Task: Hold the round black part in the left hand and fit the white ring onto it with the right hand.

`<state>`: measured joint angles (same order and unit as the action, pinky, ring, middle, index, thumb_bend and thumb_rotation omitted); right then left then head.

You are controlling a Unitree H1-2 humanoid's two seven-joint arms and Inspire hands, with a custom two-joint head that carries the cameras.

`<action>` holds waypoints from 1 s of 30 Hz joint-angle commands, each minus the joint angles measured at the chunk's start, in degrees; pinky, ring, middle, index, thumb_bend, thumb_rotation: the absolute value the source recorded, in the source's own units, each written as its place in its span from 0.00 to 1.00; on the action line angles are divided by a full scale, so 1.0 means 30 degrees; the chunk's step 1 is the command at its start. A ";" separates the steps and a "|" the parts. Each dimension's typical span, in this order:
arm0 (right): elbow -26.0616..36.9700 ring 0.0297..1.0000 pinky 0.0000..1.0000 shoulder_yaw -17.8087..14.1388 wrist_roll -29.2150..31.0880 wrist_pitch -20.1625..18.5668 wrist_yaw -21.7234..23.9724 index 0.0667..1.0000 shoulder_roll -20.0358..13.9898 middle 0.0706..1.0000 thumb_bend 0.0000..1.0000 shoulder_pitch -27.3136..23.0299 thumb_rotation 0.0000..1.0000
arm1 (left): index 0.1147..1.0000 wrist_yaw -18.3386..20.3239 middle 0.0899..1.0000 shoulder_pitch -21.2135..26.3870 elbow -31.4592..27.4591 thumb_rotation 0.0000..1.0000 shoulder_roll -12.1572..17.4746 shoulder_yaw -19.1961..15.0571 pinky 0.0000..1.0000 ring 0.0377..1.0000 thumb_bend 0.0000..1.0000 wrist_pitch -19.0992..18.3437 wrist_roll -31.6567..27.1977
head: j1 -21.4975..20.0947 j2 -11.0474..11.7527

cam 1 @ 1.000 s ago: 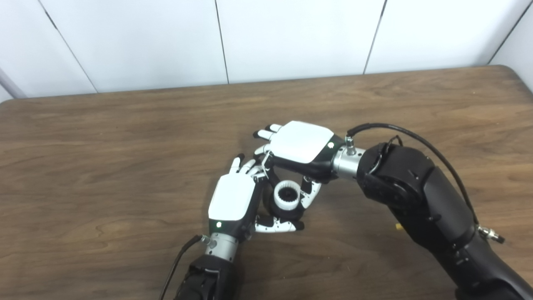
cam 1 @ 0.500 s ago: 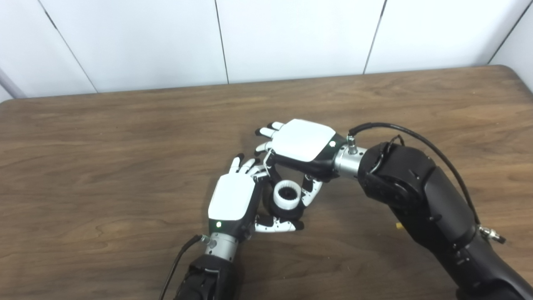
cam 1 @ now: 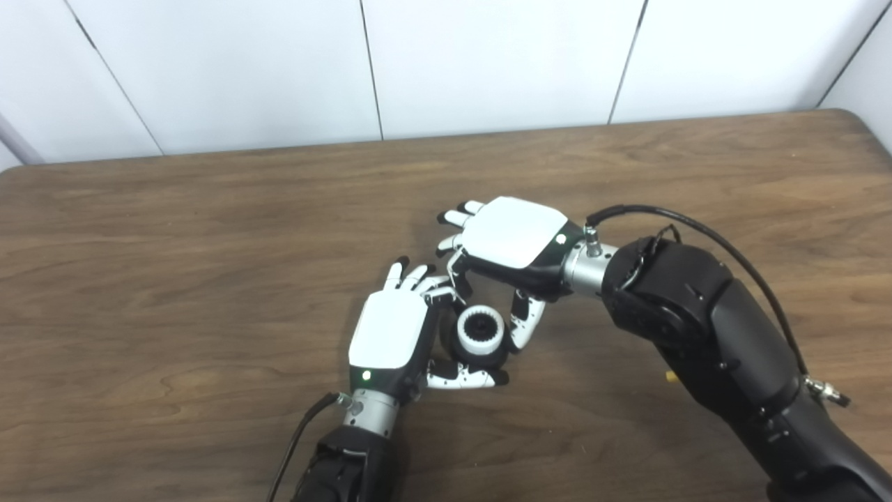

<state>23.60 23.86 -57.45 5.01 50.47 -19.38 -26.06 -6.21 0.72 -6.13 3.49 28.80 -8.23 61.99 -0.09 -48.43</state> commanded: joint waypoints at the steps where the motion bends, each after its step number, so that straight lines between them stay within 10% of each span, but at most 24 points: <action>1: 0.0205 1.00 1.00 -0.0292 0.0036 -0.0150 -0.0229 0.57 -0.0007 0.87 1.00 -0.0749 0.27 | 0.42 0.0018 0.76 0.0288 0.0080 0.05 -0.0238 0.0024 1.00 0.89 0.52 -0.0138 0.0179 | 0.0016 -0.0009; 30: 0.1323 1.00 1.00 -0.2027 -0.0207 -0.1040 0.1171 0.64 -0.1229 0.90 1.00 -0.0793 0.29 | 0.42 -0.0218 0.74 0.0145 0.0051 0.06 0.0381 -0.0395 1.00 0.88 0.53 0.0153 -0.0128 | -0.0341 0.0244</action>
<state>25.85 19.08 -58.20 2.52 54.96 -22.28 -26.84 -6.46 0.96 -5.87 4.08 28.18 -7.86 61.33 -1.05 -47.64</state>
